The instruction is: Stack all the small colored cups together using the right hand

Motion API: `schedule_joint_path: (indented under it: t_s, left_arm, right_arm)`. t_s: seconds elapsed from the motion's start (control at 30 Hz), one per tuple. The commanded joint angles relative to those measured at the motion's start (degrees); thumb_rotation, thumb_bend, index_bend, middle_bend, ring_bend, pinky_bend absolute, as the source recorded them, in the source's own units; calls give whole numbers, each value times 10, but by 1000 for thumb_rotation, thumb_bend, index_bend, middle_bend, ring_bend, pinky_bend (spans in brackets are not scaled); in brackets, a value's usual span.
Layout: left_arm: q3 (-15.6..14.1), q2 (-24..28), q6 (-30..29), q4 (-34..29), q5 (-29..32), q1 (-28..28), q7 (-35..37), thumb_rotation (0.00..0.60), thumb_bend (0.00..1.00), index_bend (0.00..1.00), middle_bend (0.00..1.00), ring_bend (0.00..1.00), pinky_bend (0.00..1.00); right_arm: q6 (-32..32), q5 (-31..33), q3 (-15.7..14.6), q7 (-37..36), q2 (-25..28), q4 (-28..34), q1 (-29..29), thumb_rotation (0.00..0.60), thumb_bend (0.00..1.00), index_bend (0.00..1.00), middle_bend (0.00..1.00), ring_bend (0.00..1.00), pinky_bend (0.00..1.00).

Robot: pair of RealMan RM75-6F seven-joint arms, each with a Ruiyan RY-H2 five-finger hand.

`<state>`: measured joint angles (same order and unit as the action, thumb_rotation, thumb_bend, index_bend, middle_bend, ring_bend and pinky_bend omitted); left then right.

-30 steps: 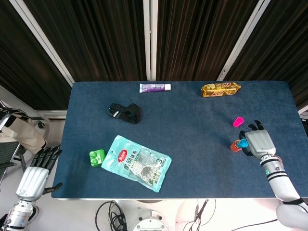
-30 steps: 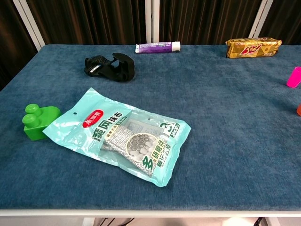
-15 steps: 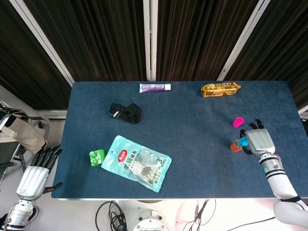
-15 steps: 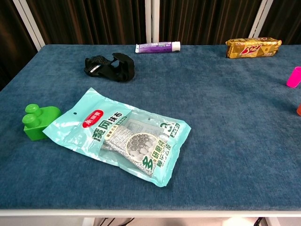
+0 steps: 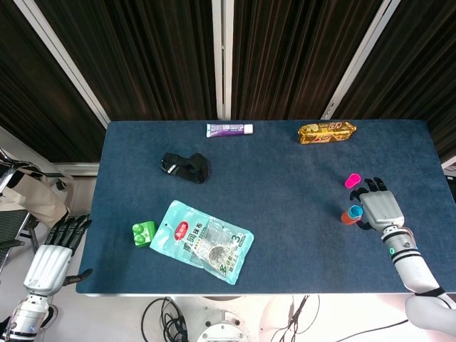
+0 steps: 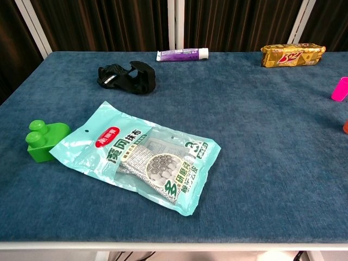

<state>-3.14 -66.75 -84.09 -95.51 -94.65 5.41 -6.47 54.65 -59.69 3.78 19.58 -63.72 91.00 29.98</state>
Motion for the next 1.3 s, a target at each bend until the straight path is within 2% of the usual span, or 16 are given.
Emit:
schedule_joint_path:
  t_s: [0.03, 0.17, 0.3, 0.5, 0.8, 1.3]
  left_arm:
    - [-1, 0, 0, -1, -2, 1, 0, 600, 62, 37, 0, 0, 0]
    - [0, 1, 0, -4, -5, 2, -3, 600, 62, 36, 0, 0, 0]
    - [-1, 1, -2, -6, -7, 2, -6, 600, 63, 36, 0, 0, 0]
    - [-2, 0, -3, -6, -7, 0, -9, 600, 62, 37, 0, 0, 0]
    - [1, -1, 1, -1, 2, 1, -2, 600, 63, 36, 0, 0, 0]
    - [2, 2, 3, -2, 7, 3, 5, 600, 62, 36, 0, 0, 0]
  right_arm:
    - [10, -14, 8, -23, 13, 5, -6, 600, 110, 298, 264, 34, 0]
    - [15, -1, 24, -37, 13, -10, -5, 600, 110, 297, 265, 34, 0]
    - [31, 24, 44, -25, -23, -66, 4, 600, 106, 290, 261, 34, 0]
    - [-21, 85, 67, -6, -79, -164, 41, 600, 101, 190, 182, 1, 0]
    - [-67, 114, 66, 23, -151, -260, 74, 600, 105, 182, 197, 0, 0]
    - [-98, 128, 66, 30, -214, -346, 87, 600, 133, 273, 304, 23, 0]
